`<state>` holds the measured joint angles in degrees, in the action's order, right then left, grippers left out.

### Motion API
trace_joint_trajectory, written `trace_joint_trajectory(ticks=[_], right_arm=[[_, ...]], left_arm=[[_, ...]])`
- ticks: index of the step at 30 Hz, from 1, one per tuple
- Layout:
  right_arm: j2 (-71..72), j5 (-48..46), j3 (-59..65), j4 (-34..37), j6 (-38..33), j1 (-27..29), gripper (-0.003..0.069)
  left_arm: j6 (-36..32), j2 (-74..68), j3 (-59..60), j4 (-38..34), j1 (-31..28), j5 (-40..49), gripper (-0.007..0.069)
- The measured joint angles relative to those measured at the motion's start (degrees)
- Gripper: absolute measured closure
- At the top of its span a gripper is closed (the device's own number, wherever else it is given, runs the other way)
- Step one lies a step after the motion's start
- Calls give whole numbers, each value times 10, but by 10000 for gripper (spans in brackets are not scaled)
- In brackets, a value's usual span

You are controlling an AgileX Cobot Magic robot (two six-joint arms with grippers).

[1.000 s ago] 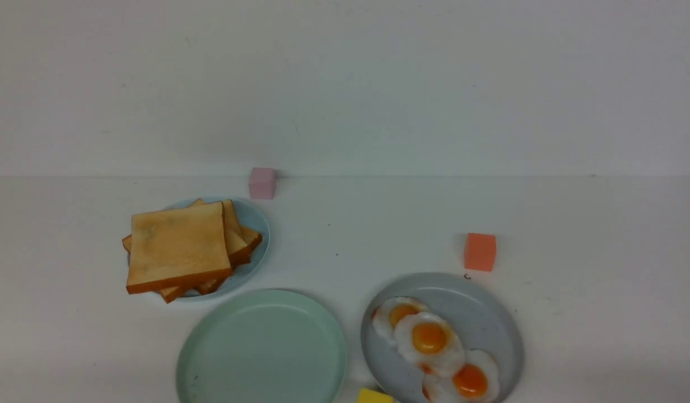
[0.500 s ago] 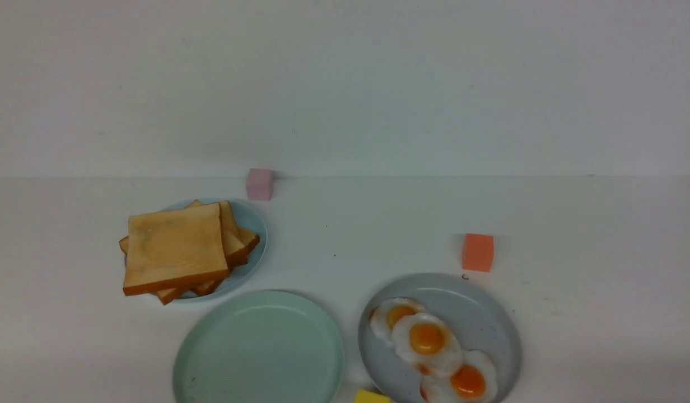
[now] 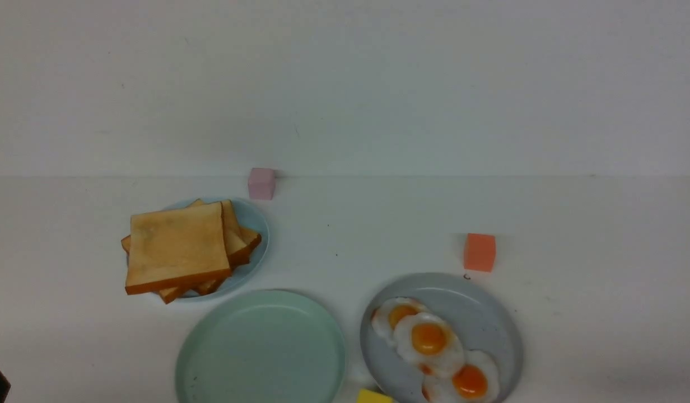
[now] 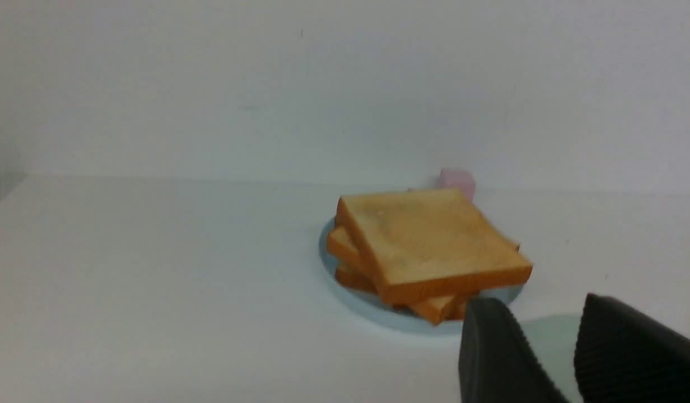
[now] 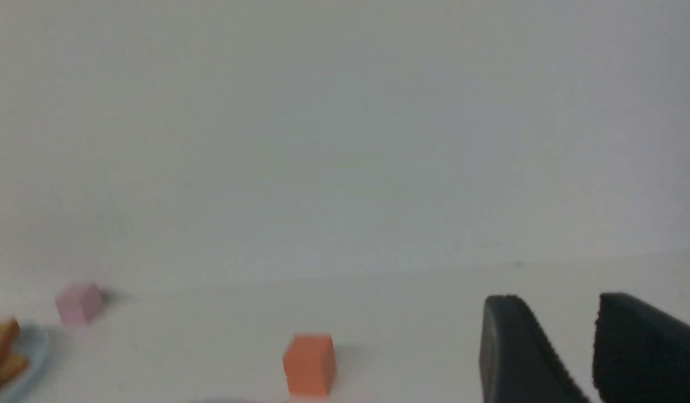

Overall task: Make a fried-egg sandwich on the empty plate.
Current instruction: Use the left arm to grab a slice of bread

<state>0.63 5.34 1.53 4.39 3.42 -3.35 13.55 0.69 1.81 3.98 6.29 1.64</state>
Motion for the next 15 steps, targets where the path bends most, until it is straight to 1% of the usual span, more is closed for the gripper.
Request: trace_joint_trajectory(ticks=[3, 4, 6, 9, 10, 12, 15], right_arm=[[0, 78, -2, 3, 29, 0, 418], [0, 89, -11, 1, 39, 0, 418], [0, 84, -43, -6, 55, 0, 418], [-8, 59, -112, -7, 83, 0, 418], [-24, 35, -170, -7, 107, 0, 418], [-59, -3, -252, -7, 133, 0, 418], [-138, -80, -386, -11, 151, 0, 418]], left_arm=[[58, 0, 0, -55, 0, -76, 386], [69, 0, -4, -66, 0, -92, 386], [85, 0, -29, -80, 0, -109, 386], [91, -3, -95, -87, 0, -102, 386], [97, -19, -146, -94, 0, -92, 386], [110, -57, -211, -104, 0, -74, 386], [140, -133, -328, -123, 0, -8, 386]])
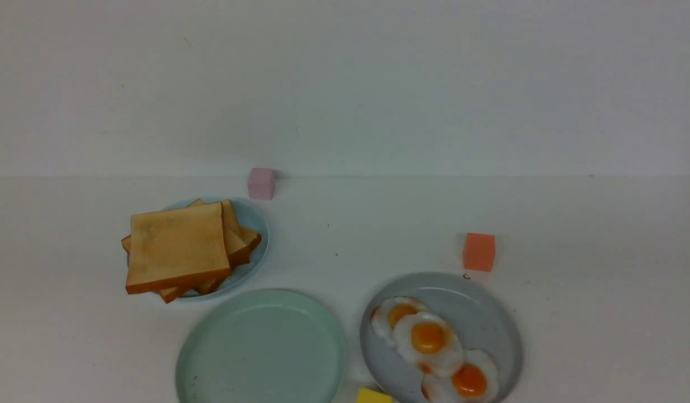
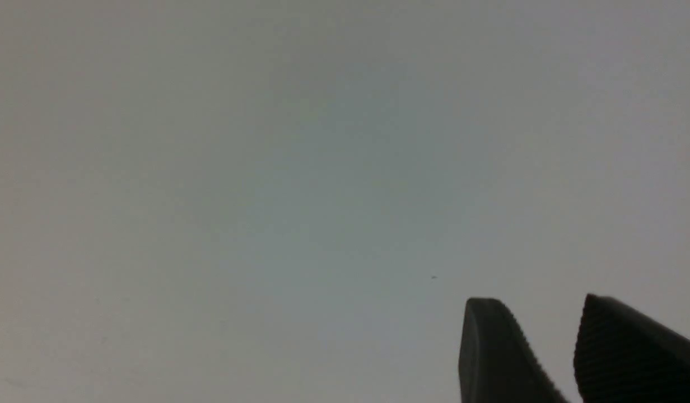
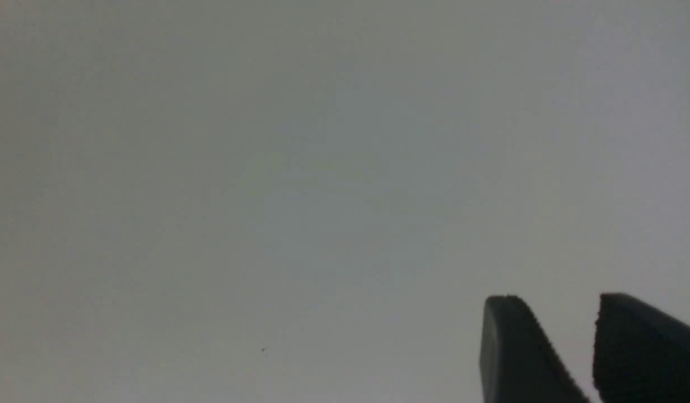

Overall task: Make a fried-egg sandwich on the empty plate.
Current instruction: Use the left arm to grab a slice of bread

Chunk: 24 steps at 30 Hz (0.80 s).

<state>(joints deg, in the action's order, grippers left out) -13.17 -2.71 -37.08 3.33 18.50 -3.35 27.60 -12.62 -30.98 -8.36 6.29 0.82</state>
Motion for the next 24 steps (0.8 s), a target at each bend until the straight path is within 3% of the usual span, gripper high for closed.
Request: trace_joint_trajectory(ticks=[5, 11, 16, 24], right_arm=[[-123, -178, -113, -24, 6, 0, 418], [-229, -301, -95, -33, 6, 0, 418], [-276, -349, -58, 44, -8, -15, 418], [-334, -407, -47, 207, -181, -99, 413]], left_arm=[[10, -135, -92, -6, 0, 154, 386], [14, -257, -92, 16, 0, 225, 386], [28, -378, -90, -6, 0, 279, 386], [-12, -558, -156, -83, -24, 317, 386]])
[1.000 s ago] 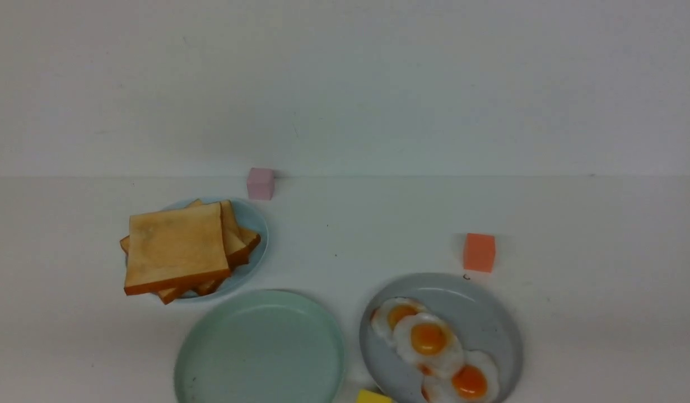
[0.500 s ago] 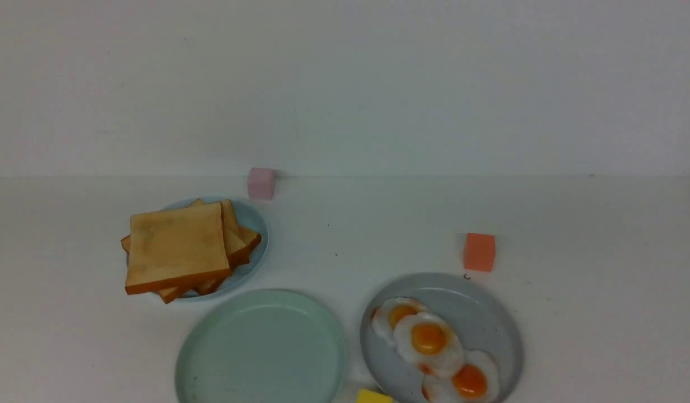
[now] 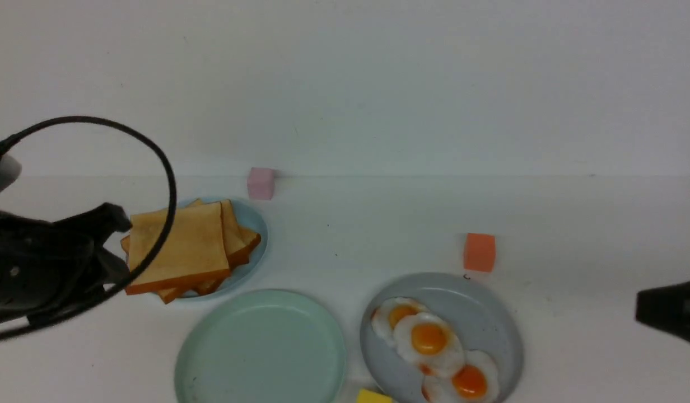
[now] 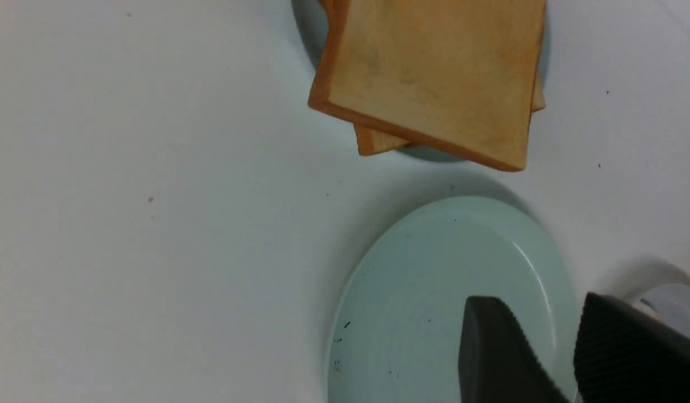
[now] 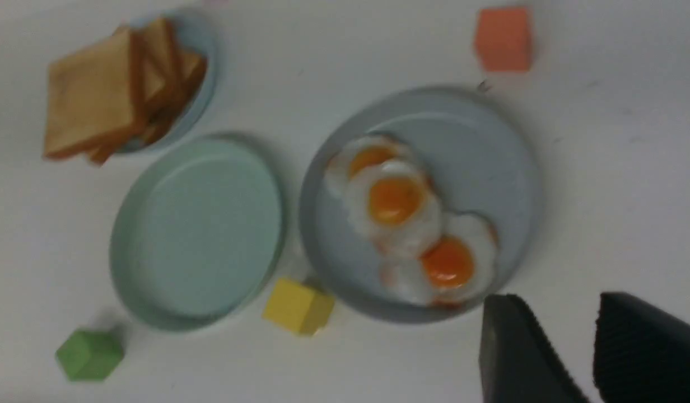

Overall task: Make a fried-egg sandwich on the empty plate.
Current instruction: Use the left arm to grab a slice of bread

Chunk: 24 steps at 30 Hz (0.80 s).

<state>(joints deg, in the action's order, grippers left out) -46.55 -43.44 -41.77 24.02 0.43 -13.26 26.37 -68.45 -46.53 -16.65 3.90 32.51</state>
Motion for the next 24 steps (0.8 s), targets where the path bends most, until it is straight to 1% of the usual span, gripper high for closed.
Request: trace_joint_trajectory(ticks=[2, 6, 10, 12, 17, 20, 22, 24], right_arm=[[-10, -7, 0, 24, -25, -13, 403], [-25, -15, 0, 42, -55, -25, 370], [-27, -15, 0, 42, -64, -27, 344], [-27, -16, 0, 42, -64, -27, 340], [-27, -27, 0, 42, -65, -27, 339], [-27, -27, 0, 46, -65, -27, 339], [-27, -28, 0, 48, -65, -27, 339], [-27, -32, 0, 52, -65, -27, 339]], left_arm=[[-35, -33, -24, -30, -27, 18, 386], [-153, -119, -76, -118, -107, 53, 386], [-240, -182, -94, -171, -148, 48, 365], [-253, -203, -100, -178, -156, 44, 349], [-286, -266, -115, -200, -160, 28, 221], [-337, -290, -119, -234, -160, 20, 157], [-359, -298, -120, -252, -160, 15, 139], [-414, -311, -122, -291, -160, 11, 122]])
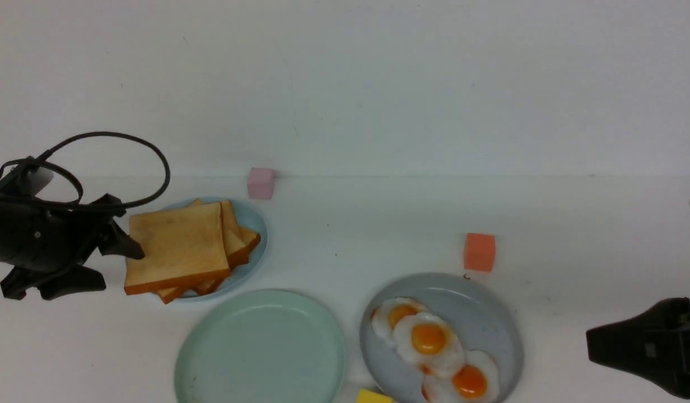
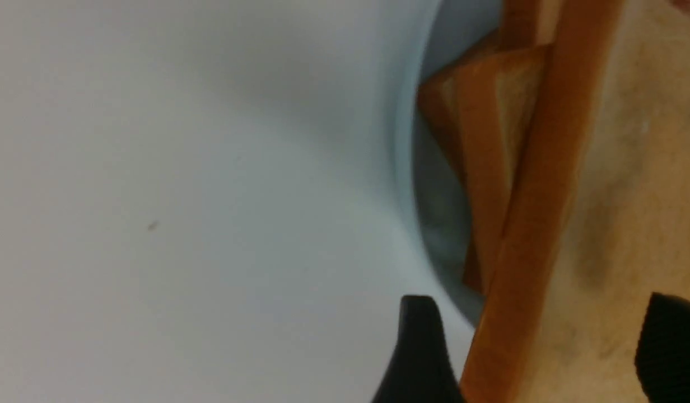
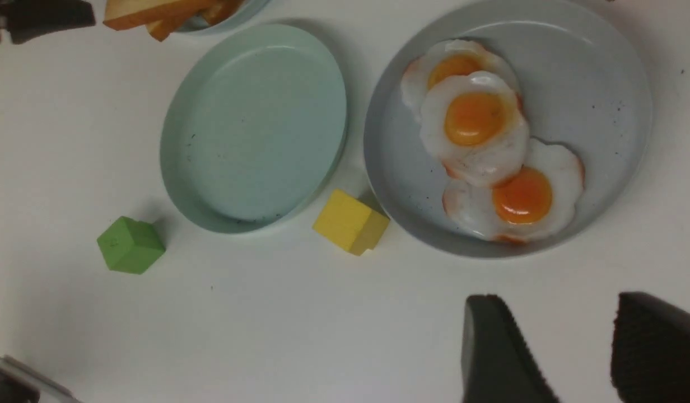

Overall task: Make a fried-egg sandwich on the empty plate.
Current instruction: Use the left arm to grab a slice of bread, then use the left arm to put a slice of bread into the empty plate in the middle

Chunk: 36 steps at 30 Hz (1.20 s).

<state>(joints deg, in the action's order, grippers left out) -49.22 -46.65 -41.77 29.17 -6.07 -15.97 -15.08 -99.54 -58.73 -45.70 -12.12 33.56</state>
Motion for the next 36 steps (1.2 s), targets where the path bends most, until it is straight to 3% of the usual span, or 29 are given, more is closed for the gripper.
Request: trace_joint_trajectory(ticks=[6, 11, 17, 19, 22, 32, 36], right_arm=[[0, -12, 0, 0, 0, 0, 337], [0, -18, 0, 0, 0, 0, 337], [0, -25, 0, 0, 0, 0, 337], [0, -27, 0, 0, 0, 0, 339], [0, -30, 0, 0, 0, 0, 340], [0, -40, 0, -7, 0, 0, 342], [0, -42, 0, -17, 0, 0, 342]], left_arm=[[-95, -34, -1, -83, 0, 2, 117], [-135, -45, -1, -101, 0, 10, 151], [-139, -45, -1, -89, 0, 17, 337], [-139, -44, -1, -72, -1, 32, 435], [-137, -34, -1, -60, -1, 45, 480], [-136, 73, -1, -43, -1, 49, 496], [-139, 123, 4, -60, 6, 101, 498]])
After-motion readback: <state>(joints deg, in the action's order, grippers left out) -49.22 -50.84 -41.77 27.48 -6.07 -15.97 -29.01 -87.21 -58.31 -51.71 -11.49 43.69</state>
